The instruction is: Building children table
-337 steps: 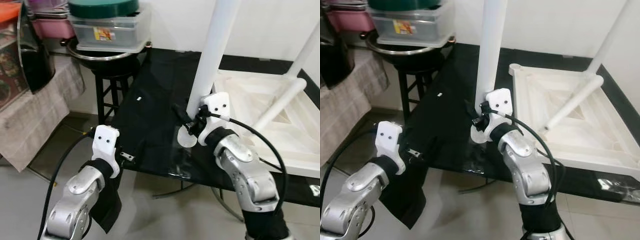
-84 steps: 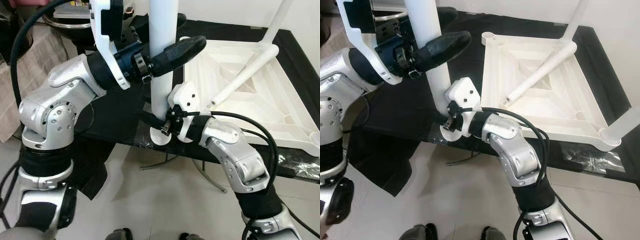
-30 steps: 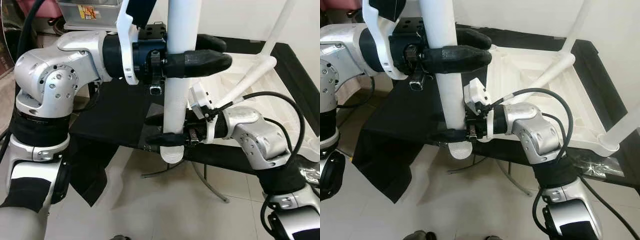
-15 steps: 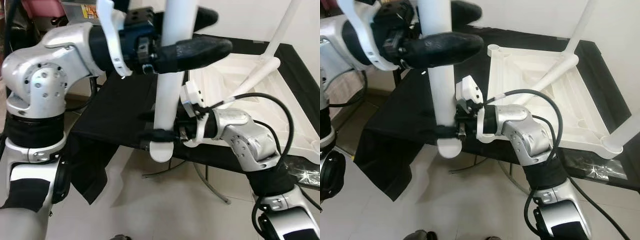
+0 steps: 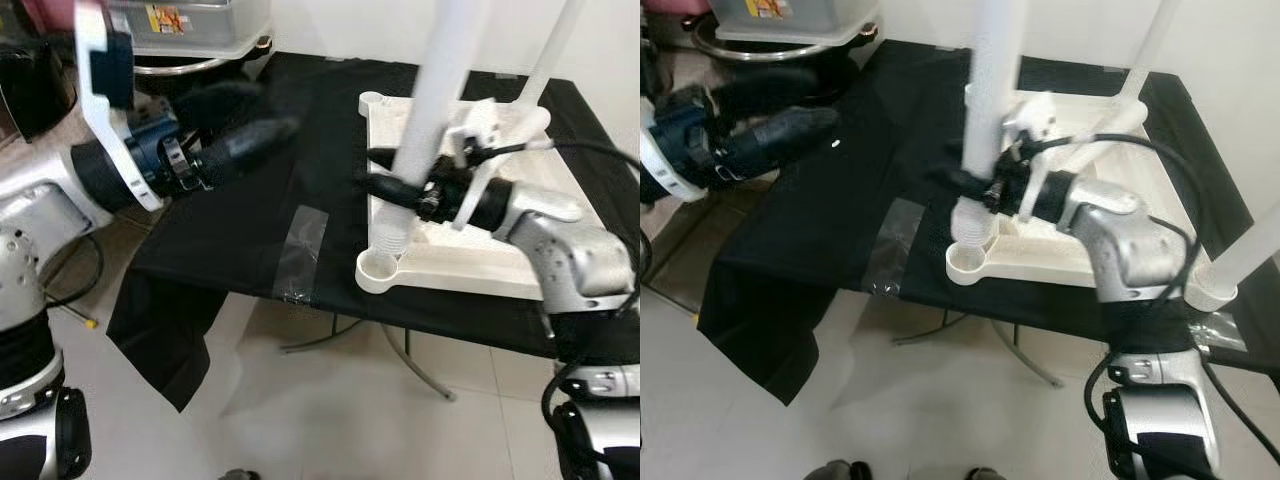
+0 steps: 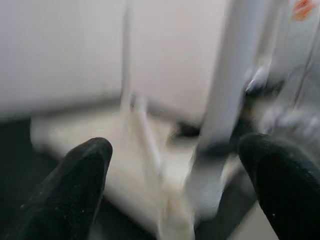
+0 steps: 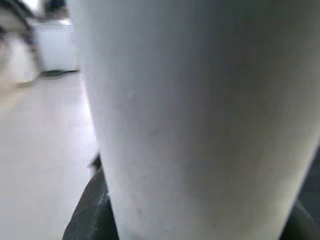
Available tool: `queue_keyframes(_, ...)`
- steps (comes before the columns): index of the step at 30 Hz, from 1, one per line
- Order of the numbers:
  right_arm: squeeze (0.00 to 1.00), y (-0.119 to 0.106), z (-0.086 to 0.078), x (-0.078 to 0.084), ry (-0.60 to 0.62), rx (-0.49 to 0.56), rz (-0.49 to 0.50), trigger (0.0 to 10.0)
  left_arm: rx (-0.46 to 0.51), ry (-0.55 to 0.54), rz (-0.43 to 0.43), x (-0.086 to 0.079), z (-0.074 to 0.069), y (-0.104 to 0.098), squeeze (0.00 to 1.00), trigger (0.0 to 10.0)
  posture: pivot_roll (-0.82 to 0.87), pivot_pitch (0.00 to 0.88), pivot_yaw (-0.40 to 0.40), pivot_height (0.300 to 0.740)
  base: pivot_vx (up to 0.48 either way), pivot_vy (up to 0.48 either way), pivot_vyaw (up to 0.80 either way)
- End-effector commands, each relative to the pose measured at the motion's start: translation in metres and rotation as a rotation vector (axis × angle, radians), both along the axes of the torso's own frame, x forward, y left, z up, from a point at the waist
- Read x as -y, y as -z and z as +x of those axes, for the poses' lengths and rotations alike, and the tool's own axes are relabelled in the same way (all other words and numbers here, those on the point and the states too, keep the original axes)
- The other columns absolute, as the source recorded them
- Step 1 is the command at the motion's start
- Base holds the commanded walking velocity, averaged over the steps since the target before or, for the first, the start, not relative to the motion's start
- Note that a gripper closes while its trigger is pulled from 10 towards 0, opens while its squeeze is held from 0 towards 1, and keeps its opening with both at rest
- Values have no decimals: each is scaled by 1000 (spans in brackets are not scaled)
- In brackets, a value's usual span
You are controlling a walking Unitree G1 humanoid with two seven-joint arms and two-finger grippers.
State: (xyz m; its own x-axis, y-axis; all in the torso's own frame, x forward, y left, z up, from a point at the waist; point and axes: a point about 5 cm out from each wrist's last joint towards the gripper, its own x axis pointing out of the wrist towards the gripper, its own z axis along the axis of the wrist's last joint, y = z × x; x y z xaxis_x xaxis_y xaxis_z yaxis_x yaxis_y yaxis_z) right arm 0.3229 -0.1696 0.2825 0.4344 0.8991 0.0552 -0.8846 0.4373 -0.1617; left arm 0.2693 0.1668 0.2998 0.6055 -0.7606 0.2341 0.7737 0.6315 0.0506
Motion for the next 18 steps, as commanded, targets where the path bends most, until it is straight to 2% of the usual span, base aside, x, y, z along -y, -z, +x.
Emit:
queue_keyframes(1, 0, 3, -5, 0, -52, -10, -17, 10000, -34, -91, 46, 4, 5, 23, 1000, 10000, -29, 271, -29, 740, 0, 0, 0)
queue_keyframes(2, 0, 3, -5, 0, -52, -10, -17, 10000, -34, -91, 46, 4, 5, 23, 1000, 10000, -29, 271, -29, 740, 0, 0, 0)
queue_keyframes(3, 0, 7, -5, 1, -64, -16, -43, 10000, -46, -121, 71, 6, 3, 33, 286, 10000, -29, 281, -27, 740, 0, 0, 0)
queue_keyframes(4, 0, 11, -6, 2, -80, -26, -67, 10000, -60, -142, 99, 9, 0, 45, 0, 10000, -30, 288, -26, 740, 0, 0, 0)
queue_keyframes(6, 0, 13, -4, 4, -93, -44, -86, 10000, -79, -152, 147, 21, -12, 64, 0, 10000, -31, 316, -20, 740, 0, 0, 0)
queue_keyframes(7, 0, 13, -4, 4, -93, -44, -86, 10000, -79, -152, 147, 21, -12, 64, 0, 10000, -31, 316, -20, 740, 0, 0, 0)
queue_keyframes(9, 0, 11, -3, 5, -117, -52, -88, 10000, -88, -157, 167, 31, -22, 76, 0, 10000, -31, 332, -20, 740, 0, 0, 0)
queue_keyframes(13, 0, 5, -2, 8, -163, -36, -101, 10000, -76, -178, 184, 44, -34, 85, 0, 10000, -30, 351, -20, 740, 0, 0, 0)
queue_keyframes(18, 0, -1, 1, 5, -230, -27, -112, 10000, -4, -256, 193, 46, -33, 85, 0, 10000, -31, 359, -16, 740, 0, 0, 0)
